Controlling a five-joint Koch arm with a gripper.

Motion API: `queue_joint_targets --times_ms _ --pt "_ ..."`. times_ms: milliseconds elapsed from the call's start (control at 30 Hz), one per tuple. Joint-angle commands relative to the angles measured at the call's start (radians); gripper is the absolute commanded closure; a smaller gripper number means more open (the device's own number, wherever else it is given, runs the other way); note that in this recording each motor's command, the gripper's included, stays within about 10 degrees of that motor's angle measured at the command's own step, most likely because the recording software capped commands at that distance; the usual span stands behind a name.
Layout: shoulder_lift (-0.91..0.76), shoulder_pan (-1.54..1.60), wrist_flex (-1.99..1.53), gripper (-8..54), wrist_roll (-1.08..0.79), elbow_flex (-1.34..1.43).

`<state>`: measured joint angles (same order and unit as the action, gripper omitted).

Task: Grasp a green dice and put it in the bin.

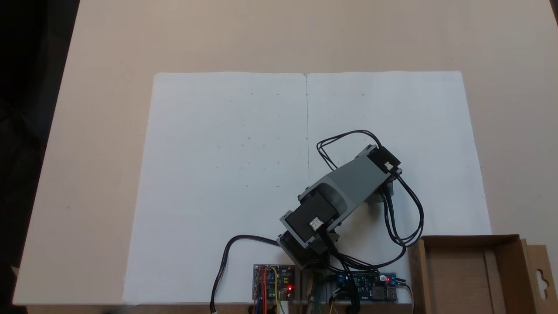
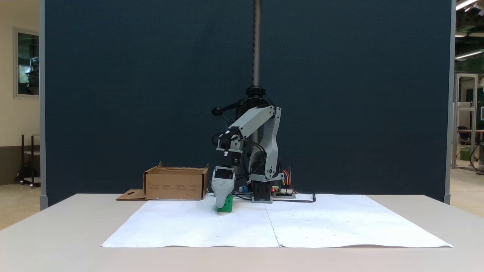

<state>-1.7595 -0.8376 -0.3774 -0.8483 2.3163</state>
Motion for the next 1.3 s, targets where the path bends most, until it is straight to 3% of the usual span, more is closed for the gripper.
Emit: queue_joint_targets --times_ms 0,167,433,700,1100,1233,1267 --pt "-0.006 -0.014 0.035 4.0 0.055 0.006" --pt "-0.005 -0.008 0.035 4.5 0.055 0.025" --pt "-0.006 -0.002 0.035 11.7 0.055 0.043" --pt "-0.005 -0.003 0.035 12.3 0.054 0.044" --pt "-0.005 -0.006 0.043 18.6 0.049 0.049" --pt "-0.006 -0.011 0.057 32.9 0.051 0.052" --pt "-0.006 -0.012 0.063 33.8 0.051 0.052"
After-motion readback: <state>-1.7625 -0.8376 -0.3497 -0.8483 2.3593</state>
